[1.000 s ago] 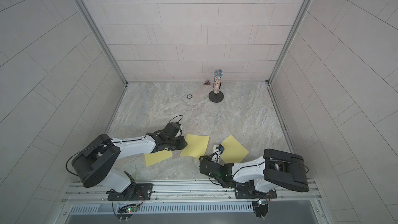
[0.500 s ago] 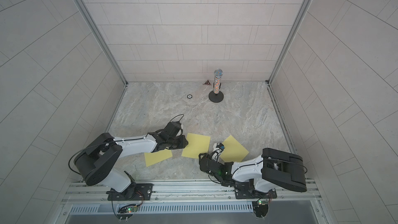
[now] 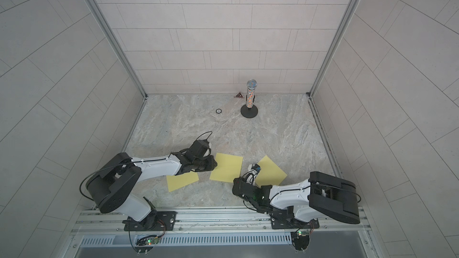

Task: Fold the square paper diagonally
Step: Pick up the paper from the center of the board.

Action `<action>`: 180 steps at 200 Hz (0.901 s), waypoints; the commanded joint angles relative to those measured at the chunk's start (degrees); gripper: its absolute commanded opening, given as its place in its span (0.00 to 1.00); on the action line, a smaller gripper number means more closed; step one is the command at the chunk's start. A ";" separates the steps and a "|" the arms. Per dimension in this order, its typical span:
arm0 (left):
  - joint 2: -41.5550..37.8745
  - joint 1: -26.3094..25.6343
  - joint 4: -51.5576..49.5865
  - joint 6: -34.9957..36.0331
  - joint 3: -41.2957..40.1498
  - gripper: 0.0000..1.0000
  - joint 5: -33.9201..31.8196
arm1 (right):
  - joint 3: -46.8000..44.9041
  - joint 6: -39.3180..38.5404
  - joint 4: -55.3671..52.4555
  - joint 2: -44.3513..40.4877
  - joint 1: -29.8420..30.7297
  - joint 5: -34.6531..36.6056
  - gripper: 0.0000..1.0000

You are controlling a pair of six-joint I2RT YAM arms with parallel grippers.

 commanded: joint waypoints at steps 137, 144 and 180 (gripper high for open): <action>-24.00 11.15 -24.33 1.45 0.07 0.39 -9.67 | 17.86 -32.72 -36.24 -14.30 -20.47 -22.66 0.00; -25.07 13.92 -22.97 1.45 -0.75 0.39 -6.19 | 18.73 -35.48 -38.46 -14.12 -22.14 -25.30 0.00; -27.14 21.48 -17.35 0.13 -2.33 0.38 7.81 | 34.37 -49.66 -51.27 -8.21 -24.78 -36.71 0.00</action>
